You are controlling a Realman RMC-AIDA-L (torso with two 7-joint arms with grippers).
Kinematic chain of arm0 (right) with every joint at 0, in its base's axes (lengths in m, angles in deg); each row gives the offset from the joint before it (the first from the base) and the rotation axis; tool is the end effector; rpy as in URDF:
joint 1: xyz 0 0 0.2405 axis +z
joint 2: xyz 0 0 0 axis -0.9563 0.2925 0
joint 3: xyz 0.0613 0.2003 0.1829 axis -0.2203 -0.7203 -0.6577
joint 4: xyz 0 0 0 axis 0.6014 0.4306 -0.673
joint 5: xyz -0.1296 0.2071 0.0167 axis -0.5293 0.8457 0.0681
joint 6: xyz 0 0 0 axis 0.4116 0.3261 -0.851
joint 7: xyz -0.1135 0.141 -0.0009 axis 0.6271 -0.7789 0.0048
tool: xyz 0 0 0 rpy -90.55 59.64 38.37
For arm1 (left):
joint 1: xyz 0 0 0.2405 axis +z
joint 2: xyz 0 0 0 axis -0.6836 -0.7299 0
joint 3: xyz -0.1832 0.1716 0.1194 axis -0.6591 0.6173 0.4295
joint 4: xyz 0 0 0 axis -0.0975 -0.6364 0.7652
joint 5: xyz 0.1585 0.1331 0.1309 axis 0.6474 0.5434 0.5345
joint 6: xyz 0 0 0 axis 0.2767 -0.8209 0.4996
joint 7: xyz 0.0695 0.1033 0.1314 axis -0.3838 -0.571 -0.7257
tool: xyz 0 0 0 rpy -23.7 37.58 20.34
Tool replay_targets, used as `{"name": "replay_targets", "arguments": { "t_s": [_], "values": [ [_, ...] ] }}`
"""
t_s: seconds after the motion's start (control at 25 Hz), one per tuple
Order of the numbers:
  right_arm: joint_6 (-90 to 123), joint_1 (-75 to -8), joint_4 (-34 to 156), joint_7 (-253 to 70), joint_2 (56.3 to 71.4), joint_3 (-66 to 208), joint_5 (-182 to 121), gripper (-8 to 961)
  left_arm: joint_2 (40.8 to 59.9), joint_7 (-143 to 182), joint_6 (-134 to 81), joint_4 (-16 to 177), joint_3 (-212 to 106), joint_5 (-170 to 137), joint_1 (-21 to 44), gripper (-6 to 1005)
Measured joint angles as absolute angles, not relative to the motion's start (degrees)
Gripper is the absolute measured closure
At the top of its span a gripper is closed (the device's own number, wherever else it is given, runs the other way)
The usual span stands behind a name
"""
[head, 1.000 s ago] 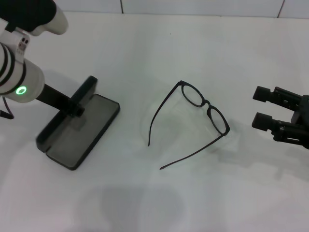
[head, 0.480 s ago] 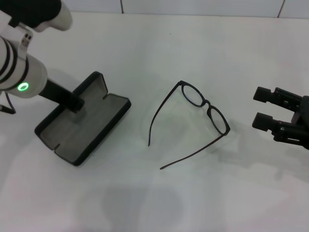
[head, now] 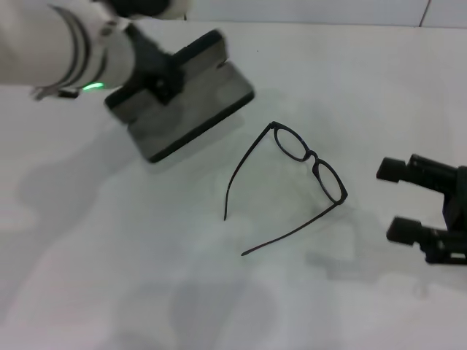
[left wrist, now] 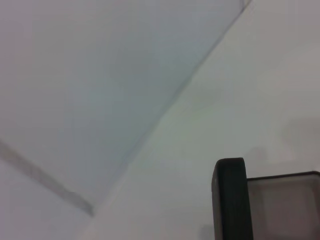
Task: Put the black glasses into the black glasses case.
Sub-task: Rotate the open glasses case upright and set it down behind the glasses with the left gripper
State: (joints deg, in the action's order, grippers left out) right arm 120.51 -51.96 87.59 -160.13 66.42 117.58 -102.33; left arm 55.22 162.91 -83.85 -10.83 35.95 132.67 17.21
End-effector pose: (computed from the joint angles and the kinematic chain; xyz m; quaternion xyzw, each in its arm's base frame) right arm 0.2634 0.2905 -0.0117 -0.8808 0.1475 0.4497 0.0109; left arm -0.1505 0.4338 -0.0315 -0.9142 -0.1072 0.1292 0.3690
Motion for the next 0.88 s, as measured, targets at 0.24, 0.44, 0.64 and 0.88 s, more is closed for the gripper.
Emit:
{"name": "replay_targets", "arguments": {
  "t_s": [0.24, 0.44, 0.64, 0.88],
  "values": [
    [121.92, -52.03, 84.95, -158.29, 66.50, 117.59, -103.38, 129, 55.29, 154.25, -66.64, -3.64, 44.92, 133.60, 16.50, 809],
    [121.95, -52.12, 83.62, -157.88, 66.47, 117.56, -103.54, 132, 55.42, 150.93, -56.06, 3.89, 49.60, 133.65, 14.10, 809],
    [121.88, -52.02, 83.35, -157.87, 66.54, 117.64, -103.61, 134, 55.61, 150.55, -49.87, 10.25, 51.90, 133.65, 11.26, 808],
    [121.42, -51.62, 82.51, -157.85, 66.59, 117.63, -103.70, 137, 55.56, 148.72, -47.45, 13.93, 54.07, 133.70, 10.04, 808]
  ]
}}
